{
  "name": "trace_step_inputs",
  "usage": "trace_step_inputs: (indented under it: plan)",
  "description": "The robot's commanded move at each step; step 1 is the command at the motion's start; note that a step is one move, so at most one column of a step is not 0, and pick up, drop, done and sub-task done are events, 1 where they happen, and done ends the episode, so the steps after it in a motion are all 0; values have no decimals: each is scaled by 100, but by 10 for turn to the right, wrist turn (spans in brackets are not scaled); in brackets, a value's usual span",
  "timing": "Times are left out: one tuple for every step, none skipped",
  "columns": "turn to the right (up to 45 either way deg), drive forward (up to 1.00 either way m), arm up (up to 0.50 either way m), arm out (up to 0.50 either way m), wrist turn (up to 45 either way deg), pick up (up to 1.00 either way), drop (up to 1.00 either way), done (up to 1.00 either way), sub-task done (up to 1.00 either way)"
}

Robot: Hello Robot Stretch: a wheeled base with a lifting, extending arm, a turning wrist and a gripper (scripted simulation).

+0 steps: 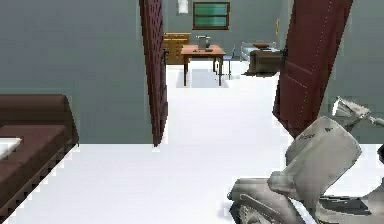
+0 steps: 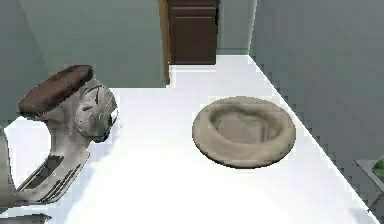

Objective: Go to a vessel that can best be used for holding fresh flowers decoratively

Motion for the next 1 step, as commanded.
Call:
trace_step_inputs:
  plan:
    - [-120,0,0,0,0,0,0,0,0]
